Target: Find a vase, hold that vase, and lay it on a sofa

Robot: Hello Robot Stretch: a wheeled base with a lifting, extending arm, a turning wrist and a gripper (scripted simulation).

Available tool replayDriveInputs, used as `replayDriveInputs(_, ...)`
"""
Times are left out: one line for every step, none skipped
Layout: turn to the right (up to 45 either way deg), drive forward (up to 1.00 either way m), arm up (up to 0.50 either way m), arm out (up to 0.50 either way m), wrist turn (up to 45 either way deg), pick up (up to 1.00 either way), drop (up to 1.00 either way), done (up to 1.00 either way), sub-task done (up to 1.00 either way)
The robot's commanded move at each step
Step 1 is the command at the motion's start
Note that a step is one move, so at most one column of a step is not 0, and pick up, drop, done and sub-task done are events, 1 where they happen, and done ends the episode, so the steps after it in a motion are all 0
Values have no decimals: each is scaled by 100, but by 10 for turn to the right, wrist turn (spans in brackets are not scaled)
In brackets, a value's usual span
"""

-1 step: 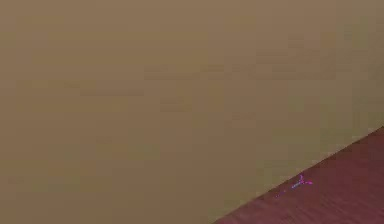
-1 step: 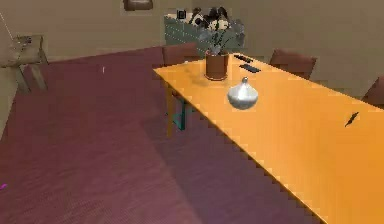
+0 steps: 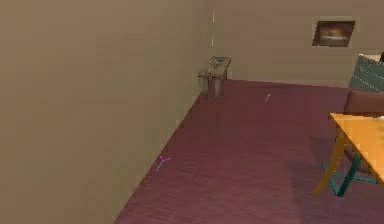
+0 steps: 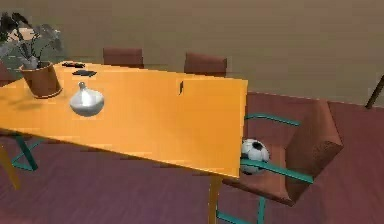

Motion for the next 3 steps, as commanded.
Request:
replayDriveInputs(150, 0, 0, 0, 0, 0, 0, 0, 0)
replayDriveInputs(0, 15, 0, 0, 0, 0, 0, 0, 0)
replayDriveInputs(-330, 0, 0, 0, 0, 0, 0, 0, 0)
